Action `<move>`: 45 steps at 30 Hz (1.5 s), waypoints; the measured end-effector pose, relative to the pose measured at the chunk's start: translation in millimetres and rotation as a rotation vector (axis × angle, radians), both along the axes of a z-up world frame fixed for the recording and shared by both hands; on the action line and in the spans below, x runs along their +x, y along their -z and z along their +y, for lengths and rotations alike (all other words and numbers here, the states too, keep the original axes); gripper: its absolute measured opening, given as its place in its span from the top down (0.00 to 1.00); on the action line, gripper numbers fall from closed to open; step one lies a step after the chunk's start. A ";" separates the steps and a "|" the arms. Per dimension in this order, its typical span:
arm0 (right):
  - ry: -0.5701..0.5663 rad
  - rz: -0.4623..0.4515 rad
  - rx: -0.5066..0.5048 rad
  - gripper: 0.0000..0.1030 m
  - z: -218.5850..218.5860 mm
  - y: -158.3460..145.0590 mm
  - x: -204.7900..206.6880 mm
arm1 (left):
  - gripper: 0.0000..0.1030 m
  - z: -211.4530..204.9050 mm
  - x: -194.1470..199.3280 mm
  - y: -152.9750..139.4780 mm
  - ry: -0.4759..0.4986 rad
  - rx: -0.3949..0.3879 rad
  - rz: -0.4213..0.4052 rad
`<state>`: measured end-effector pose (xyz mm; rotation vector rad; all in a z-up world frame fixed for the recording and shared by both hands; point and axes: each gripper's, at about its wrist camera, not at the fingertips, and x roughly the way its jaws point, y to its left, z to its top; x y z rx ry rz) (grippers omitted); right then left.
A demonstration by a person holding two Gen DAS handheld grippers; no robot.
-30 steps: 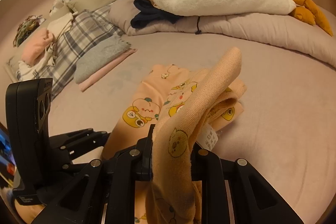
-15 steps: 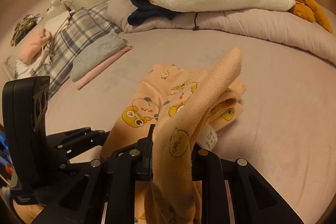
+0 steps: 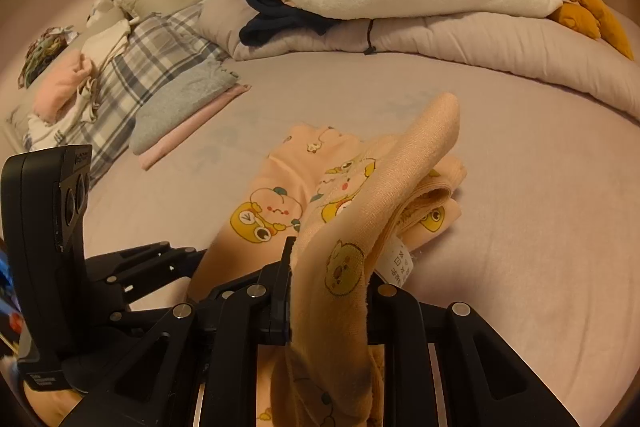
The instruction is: Fold small clothes
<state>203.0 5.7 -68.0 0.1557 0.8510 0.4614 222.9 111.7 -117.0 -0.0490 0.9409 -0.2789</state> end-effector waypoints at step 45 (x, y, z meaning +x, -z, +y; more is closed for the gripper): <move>0.055 0.043 0.003 0.78 -12.9 10.5 1.7 | 0.63 2.1 4.1 3.5 -0.004 0.035 0.016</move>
